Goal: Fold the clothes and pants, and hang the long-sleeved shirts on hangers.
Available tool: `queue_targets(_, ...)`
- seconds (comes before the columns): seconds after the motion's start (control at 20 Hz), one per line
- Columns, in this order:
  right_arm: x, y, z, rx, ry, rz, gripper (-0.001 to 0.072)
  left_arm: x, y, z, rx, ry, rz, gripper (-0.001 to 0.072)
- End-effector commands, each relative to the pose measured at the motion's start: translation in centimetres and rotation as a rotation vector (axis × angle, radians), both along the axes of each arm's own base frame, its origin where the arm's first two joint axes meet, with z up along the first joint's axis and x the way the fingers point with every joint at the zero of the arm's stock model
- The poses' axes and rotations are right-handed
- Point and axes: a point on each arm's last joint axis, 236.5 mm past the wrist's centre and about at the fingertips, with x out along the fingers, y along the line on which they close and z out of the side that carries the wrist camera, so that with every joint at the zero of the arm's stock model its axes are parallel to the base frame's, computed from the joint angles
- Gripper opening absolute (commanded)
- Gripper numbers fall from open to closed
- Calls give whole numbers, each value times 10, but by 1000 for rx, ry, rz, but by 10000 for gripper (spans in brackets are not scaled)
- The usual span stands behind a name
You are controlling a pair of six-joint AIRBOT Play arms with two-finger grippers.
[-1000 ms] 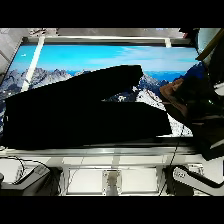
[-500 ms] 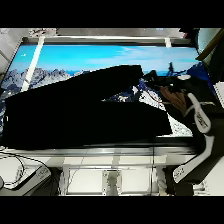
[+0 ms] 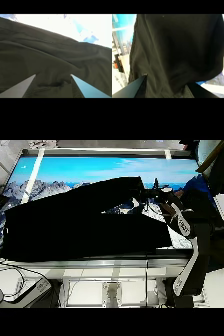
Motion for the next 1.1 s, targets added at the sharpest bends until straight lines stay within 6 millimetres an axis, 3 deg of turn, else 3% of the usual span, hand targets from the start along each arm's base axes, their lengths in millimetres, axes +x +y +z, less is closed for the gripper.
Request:
queue_targets(0.0, 6, -3, -6, -16, 4, -28, 366, 0, 0, 0, 1, -1, -1, 499)
queue_targets(0.1, 9, -6, -6, -26, -2, -40, 1, 0, 0, 0, 1, -1, -1, 499)
queue_targets(0.3, -1, -13, 2, -149, -49, 42, 3, 0, 0, 0, 1, -1, -1, 498)
queue_targets(0.4, -25, -25, -1, -308, -27, 150, 3, 0, 0, 0, 1, -1, -1, 498)
queue_targets(0.55, -76, -51, -9, -518, 94, 333, 4, 0, 0, 0, 1, -1, -1, 498)
queue_targets(0.65, -101, -48, -7, -530, 142, 429, 4, 0, 0, 0, 1, -1, -1, 498)
queue_targets(0.75, -110, -39, -8, -530, 157, 469, 10, 0, 0, 0, 0, 0, -1, 498)
queue_targets(0.8, -110, -34, -7, -530, 150, 473, 119, 0, 0, 0, 0, 0, -1, 498)
queue_targets(0.85, -110, -33, -6, -523, 151, 469, 387, 0, 0, 0, 1, 0, -2, 498)
queue_targets(0.9, -112, -33, -4, -514, 166, 466, 603, 0, 1, 0, 2, 2, 0, 498)
queue_targets(1.05, -120, -62, 19, -526, 207, 494, 617, -8, 12, 1, 17, 8, 29, 498)
